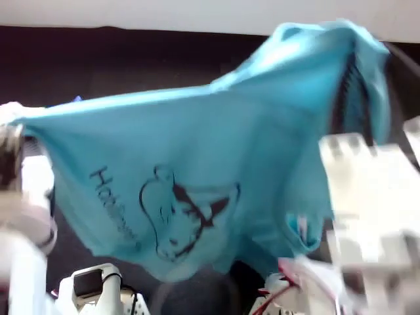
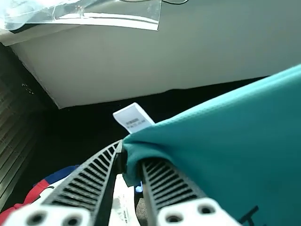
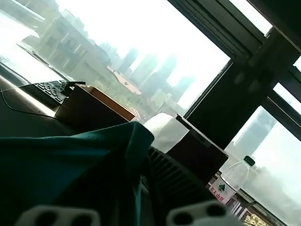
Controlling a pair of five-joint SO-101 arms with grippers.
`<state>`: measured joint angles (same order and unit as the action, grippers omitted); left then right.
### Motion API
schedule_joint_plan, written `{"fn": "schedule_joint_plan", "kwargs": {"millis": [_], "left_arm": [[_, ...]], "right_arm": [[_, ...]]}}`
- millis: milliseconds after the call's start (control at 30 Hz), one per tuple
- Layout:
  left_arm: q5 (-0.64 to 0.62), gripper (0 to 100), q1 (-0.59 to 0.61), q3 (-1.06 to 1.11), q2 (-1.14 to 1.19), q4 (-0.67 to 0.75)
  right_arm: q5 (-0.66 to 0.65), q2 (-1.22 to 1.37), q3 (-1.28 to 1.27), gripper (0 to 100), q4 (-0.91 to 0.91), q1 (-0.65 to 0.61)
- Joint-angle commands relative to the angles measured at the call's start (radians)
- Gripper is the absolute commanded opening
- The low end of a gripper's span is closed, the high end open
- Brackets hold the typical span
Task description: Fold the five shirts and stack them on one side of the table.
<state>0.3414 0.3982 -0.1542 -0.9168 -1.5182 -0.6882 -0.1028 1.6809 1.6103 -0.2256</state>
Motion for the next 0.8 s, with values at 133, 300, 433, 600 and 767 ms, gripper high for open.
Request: {"fn": "schedule_joint_plan", "kwargs": {"millis": [133,300,433,600,767], "left_arm": [[0.040,1,-0.008,0.378,0.039,0.345],[0.038,1,-0.033,0.483,0.252,0.535],[0.037,1,-0.073,0.360,0.515,0.574],[0.037,1,-0.084,0.068,0.831,0.540],[0.035,1,-0.085,-0.236,1.090,0.471]], "right_arm": [[-0.003,0.351,0.015,0.6,-0.007,0.008],[-0.003,0.630,0.018,0.6,-0.105,0.022],[-0.005,0.819,0.022,0.6,-0.297,0.038],[-0.005,0.964,0.022,0.6,-0.392,0.042],[-0.005,1.036,0.022,0.6,-0.389,0.042]]}}
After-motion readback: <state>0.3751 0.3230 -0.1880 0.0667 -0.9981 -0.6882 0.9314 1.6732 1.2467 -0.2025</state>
